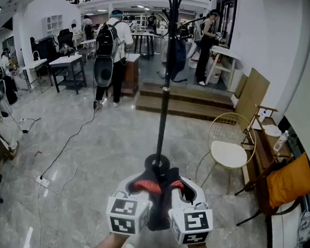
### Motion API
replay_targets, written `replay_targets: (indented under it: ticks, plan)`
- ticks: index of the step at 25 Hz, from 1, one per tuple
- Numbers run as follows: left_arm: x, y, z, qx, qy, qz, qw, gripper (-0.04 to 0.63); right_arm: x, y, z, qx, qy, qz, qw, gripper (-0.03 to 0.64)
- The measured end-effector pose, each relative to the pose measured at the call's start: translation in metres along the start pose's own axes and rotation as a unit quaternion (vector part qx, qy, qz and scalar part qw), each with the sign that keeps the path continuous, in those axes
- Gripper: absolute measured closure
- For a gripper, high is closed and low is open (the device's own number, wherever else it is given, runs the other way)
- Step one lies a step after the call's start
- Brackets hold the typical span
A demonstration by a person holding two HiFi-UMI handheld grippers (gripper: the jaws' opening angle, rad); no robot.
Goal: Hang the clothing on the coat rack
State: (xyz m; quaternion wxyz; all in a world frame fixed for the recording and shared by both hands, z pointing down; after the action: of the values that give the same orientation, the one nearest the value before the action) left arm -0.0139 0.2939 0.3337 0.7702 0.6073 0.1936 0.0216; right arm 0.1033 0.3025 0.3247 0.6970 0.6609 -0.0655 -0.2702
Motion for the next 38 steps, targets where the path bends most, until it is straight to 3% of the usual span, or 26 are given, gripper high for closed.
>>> replay_targets:
  ticks: [22,38]
  plan:
    - [-0.075,-0.021,0.036,-0.017,0.037,0.002,0.9992,0.58,-0.037,-0.011,0.078,-0.026,0.017,-0.006,1.0,0.597]
    - [-0.084,-0.031,0.084,-0.008,-0.018,-0.006,0.9998,0.579,-0.001,-0.005,0.132,-0.007,-0.042,-0.019,0.999,0.597]
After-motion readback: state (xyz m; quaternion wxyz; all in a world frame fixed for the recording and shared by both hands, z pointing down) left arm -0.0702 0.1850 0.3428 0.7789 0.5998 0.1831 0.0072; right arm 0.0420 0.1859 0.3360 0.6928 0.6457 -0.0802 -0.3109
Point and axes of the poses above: the fingertips, and each gripper's own axes: z forward along the fingers, x to its right, y out of its underside, the point moved 3 cm from there along -z, backward along the fingers, and after that the axes turned 11 degrees about -z, right-handed, at the moved point
